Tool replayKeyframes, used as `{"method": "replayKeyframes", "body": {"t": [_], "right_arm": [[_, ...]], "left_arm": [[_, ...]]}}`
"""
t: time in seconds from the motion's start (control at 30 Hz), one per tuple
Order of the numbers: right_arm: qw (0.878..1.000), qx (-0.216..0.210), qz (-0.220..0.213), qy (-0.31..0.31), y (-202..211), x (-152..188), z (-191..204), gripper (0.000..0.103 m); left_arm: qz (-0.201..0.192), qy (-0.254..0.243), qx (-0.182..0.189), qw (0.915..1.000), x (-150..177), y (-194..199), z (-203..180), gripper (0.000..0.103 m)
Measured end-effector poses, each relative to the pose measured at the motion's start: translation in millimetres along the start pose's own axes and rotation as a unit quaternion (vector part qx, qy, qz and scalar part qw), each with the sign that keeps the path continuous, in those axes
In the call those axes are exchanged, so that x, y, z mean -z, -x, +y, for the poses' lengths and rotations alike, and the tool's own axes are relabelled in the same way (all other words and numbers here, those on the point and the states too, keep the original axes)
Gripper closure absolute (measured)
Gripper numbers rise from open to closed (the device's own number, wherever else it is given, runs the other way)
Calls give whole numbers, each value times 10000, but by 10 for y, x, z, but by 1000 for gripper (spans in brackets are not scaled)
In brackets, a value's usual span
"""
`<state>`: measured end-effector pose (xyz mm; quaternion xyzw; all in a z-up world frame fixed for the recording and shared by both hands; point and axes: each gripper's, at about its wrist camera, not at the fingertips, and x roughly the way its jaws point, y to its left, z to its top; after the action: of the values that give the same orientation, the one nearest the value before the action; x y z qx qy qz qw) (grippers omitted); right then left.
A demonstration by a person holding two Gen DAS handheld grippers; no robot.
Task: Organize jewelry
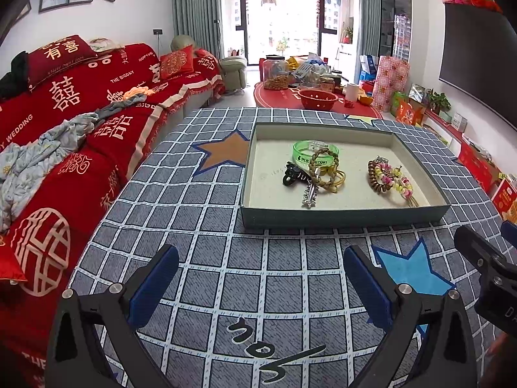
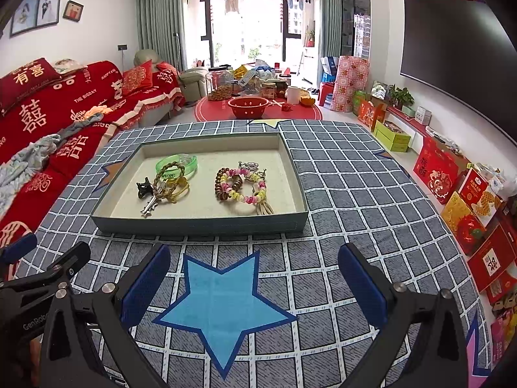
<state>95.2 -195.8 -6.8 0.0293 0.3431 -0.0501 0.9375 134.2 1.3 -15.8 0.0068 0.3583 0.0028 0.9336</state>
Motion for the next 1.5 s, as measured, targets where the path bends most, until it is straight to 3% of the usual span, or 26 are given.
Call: {"method": "replayKeyframes", "body": {"t": [1.5], "right_arm": [[10000, -25, 17, -39, -38, 14, -7, 0]], "left_arm": [[30, -70, 13, 10000, 27, -11, -25, 0]]}}
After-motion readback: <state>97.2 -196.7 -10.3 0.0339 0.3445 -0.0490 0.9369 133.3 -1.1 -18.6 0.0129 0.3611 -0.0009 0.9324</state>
